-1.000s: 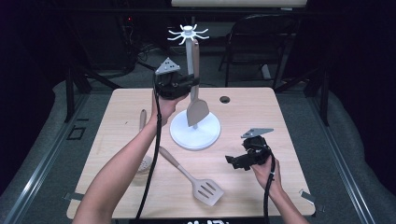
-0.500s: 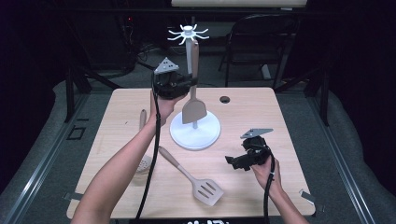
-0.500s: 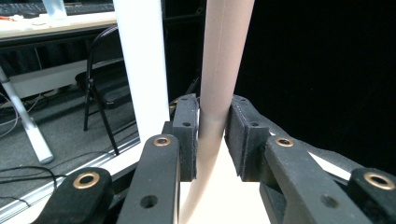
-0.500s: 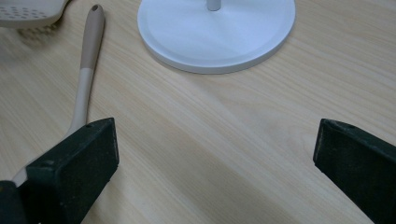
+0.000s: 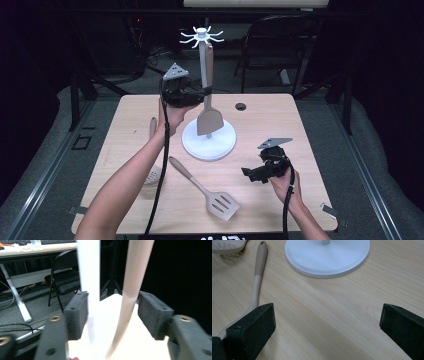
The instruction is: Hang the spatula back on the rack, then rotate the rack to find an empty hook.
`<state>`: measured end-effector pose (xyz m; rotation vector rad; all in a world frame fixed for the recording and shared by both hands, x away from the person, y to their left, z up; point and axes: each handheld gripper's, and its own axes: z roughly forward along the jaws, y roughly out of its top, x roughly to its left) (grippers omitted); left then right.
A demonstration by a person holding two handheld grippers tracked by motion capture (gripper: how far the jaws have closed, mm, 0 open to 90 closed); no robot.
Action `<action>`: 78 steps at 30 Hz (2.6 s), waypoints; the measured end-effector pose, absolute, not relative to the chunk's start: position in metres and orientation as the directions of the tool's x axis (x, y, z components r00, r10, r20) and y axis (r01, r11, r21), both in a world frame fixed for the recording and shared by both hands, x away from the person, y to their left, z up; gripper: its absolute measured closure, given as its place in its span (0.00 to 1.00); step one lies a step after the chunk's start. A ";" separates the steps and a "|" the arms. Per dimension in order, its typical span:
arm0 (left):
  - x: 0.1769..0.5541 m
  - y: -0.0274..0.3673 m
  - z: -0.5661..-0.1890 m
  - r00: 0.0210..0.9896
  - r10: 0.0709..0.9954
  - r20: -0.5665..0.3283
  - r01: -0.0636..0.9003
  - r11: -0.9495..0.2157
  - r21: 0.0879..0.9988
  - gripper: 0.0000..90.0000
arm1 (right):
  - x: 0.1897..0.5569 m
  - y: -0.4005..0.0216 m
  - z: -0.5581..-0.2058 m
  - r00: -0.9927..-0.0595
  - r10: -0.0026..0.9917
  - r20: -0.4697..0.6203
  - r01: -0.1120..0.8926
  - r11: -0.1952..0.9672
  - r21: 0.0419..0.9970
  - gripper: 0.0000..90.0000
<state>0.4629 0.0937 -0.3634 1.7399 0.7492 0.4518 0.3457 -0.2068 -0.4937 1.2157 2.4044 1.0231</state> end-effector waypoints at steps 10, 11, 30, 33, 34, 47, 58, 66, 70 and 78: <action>0.458 0.124 -0.356 0.714 0.695 -0.083 0.272 -0.166 0.948 0.23 | 0.346 -0.206 -0.494 -0.617 0.782 0.084 0.607 0.406 0.683 0.00; 0.457 0.127 -0.354 0.716 0.693 -0.083 0.268 -0.163 0.950 0.22 | 0.346 -0.206 -0.494 -0.615 0.784 0.085 0.607 0.402 0.685 0.00; 0.446 0.148 -0.302 0.747 0.664 -0.040 0.161 -0.122 0.979 0.88 | 0.349 -0.209 -0.496 -0.609 0.790 0.071 0.616 0.414 0.670 0.02; 0.444 0.146 -0.293 0.750 0.661 -0.023 0.138 -0.123 0.983 0.94 | 0.349 -0.208 -0.497 -0.609 0.790 0.073 0.618 0.415 0.668 0.02; 0.443 0.143 -0.287 0.752 0.659 -0.005 0.122 -0.132 0.984 0.97 | 0.349 -0.208 -0.497 -0.611 0.789 0.071 0.616 0.417 0.669 0.02; 0.455 0.138 -0.258 0.704 0.709 0.041 0.099 -0.155 0.983 1.00 | 0.349 -0.210 -0.497 -0.610 0.789 0.079 0.621 0.413 0.666 0.03; 0.468 0.135 -0.255 0.675 0.736 0.053 0.110 -0.171 0.979 1.00 | 0.349 -0.210 -0.498 -0.608 0.791 0.076 0.621 0.412 0.667 0.03; 0.468 0.135 -0.255 0.675 0.736 0.047 0.112 -0.165 0.980 1.00 | 0.349 -0.210 -0.498 -0.611 0.788 0.075 0.619 0.417 0.666 0.03; 0.461 0.137 -0.258 0.682 0.729 0.057 0.103 -0.173 0.980 1.00 | 0.349 -0.210 -0.498 -0.611 0.787 0.080 0.621 0.414 0.666 0.03; 0.445 0.144 -0.262 0.706 0.706 0.055 0.091 -0.167 0.982 1.00 | 0.348 -0.208 -0.496 -0.613 0.787 0.071 0.619 0.422 0.662 0.03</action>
